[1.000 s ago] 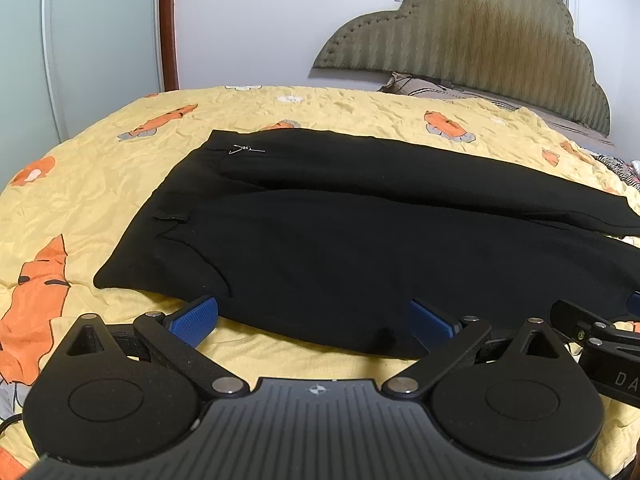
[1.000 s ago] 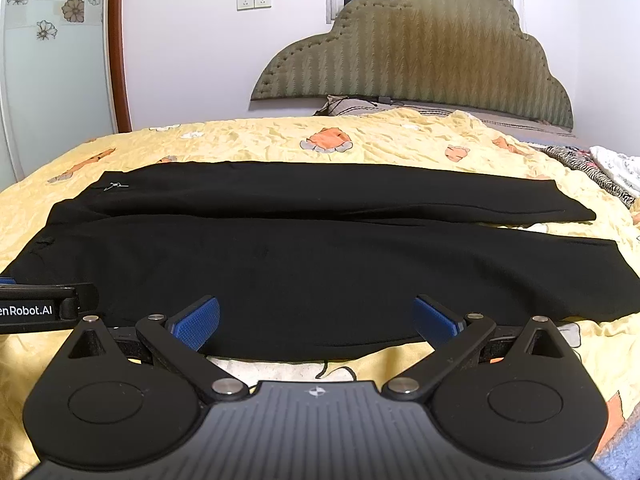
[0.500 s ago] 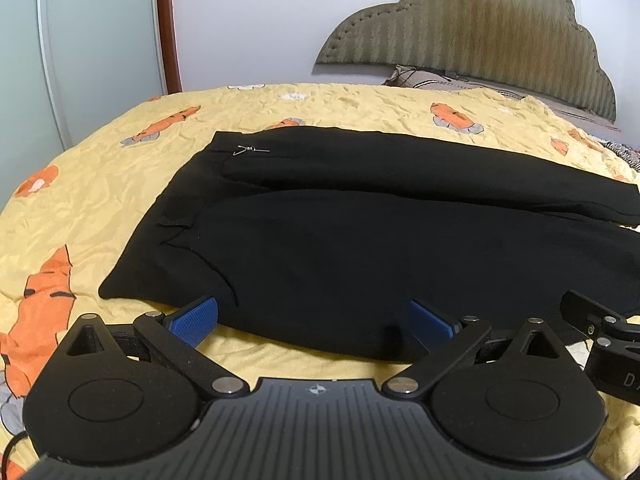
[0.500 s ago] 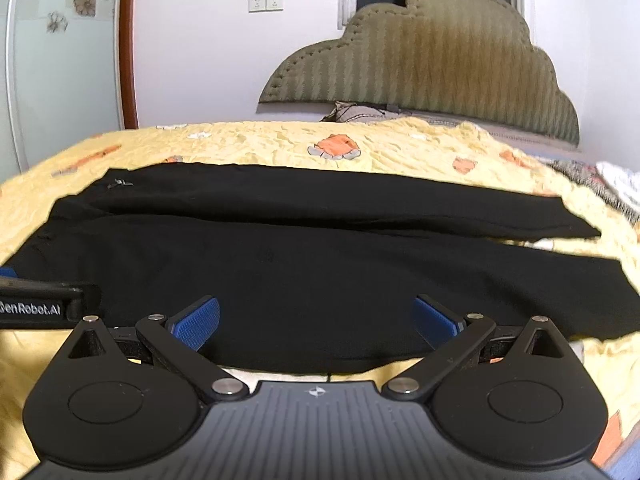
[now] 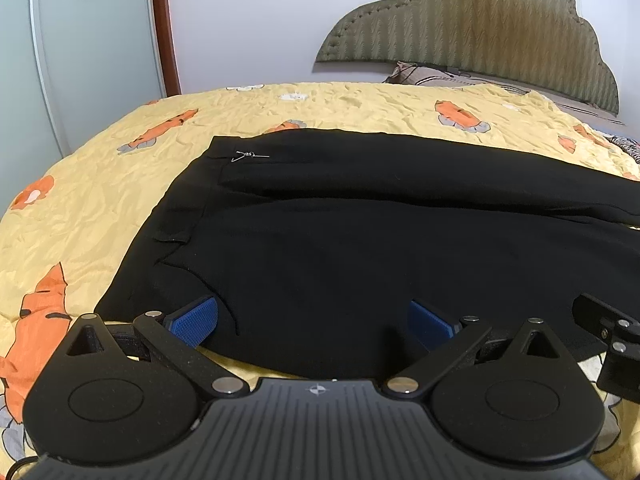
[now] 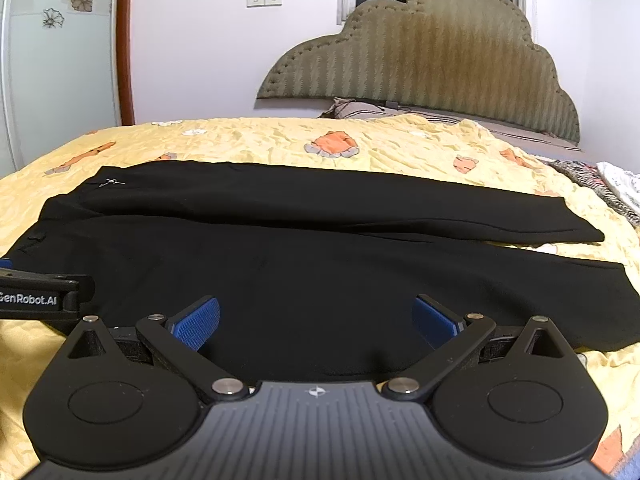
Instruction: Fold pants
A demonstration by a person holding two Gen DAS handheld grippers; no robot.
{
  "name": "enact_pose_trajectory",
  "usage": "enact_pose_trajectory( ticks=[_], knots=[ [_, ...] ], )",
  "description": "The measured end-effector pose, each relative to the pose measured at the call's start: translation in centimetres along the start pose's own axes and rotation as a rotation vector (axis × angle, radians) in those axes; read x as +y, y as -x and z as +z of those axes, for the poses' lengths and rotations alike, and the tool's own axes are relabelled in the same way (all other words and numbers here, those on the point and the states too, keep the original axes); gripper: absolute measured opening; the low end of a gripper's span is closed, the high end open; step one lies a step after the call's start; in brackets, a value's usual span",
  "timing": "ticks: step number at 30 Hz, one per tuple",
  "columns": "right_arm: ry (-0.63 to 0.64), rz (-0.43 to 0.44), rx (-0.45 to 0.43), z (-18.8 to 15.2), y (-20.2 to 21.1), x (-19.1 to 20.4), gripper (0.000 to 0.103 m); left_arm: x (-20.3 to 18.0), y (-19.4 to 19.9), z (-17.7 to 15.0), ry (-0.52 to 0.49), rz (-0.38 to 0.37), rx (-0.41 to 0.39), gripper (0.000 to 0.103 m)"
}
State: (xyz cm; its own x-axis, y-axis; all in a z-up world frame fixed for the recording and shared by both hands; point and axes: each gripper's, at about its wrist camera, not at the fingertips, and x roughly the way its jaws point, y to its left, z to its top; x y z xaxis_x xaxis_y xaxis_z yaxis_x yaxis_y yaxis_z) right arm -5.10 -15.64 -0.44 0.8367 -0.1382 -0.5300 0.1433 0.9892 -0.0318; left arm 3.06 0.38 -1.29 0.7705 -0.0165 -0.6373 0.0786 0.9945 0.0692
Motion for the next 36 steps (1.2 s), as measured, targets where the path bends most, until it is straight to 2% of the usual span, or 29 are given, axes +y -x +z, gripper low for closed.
enact_pose_trajectory(
  ticks=[4, 9, 15, 22, 26, 28, 31, 32, 33, 34, 36],
  knots=[
    [0.018, 0.057, -0.022, 0.3, 0.0, 0.0, 0.103, -0.1, -0.4, 0.3, -0.006, 0.008, 0.008, 0.102],
    [0.091, 0.070, -0.063, 1.4, -0.3, 0.7, 0.103, 0.1, -0.9, 0.8, -0.006, 0.020, 0.011, 0.102],
    [0.064, 0.124, -0.026, 2.8, -1.4, 0.5, 0.103, 0.3, -1.5, 1.5, -0.001, 0.029, 0.015, 0.102],
    [0.074, 0.131, -0.009, 3.8, -2.4, 0.6, 0.103, 0.3, -2.2, 2.2, -0.005, 0.043, 0.024, 0.102],
    [0.121, 0.191, -0.002, 5.3, -3.4, 0.7, 0.103, 0.7, -2.2, 2.5, 0.001, 0.038, 0.022, 0.102],
    [0.180, 0.243, -0.047, 6.8, -4.0, 1.1, 0.103, 1.5, -2.2, 2.8, 0.023, 0.035, 0.015, 0.103],
    [0.288, 0.309, -0.191, 9.3, -5.9, 2.0, 0.103, 3.0, -2.6, 3.5, 0.059, 0.064, 0.016, 0.102],
    [0.365, 0.369, -0.196, 10.1, -7.3, 2.6, 0.103, 3.5, -2.7, 3.7, 0.074, 0.074, 0.018, 0.102],
    [0.446, 0.420, -0.144, 11.0, -9.2, 3.5, 0.103, 4.0, -2.8, 4.0, 0.088, 0.080, 0.024, 0.102],
    [0.485, 0.432, -0.094, 11.8, -10.9, 4.2, 0.103, 4.7, -2.9, 4.3, 0.105, 0.082, 0.031, 0.102],
    [0.500, 0.480, -0.015, 13.6, -14.9, 5.3, 0.103, 6.1, -3.1, 4.8, 0.144, 0.082, 0.036, 0.102]
  ],
)
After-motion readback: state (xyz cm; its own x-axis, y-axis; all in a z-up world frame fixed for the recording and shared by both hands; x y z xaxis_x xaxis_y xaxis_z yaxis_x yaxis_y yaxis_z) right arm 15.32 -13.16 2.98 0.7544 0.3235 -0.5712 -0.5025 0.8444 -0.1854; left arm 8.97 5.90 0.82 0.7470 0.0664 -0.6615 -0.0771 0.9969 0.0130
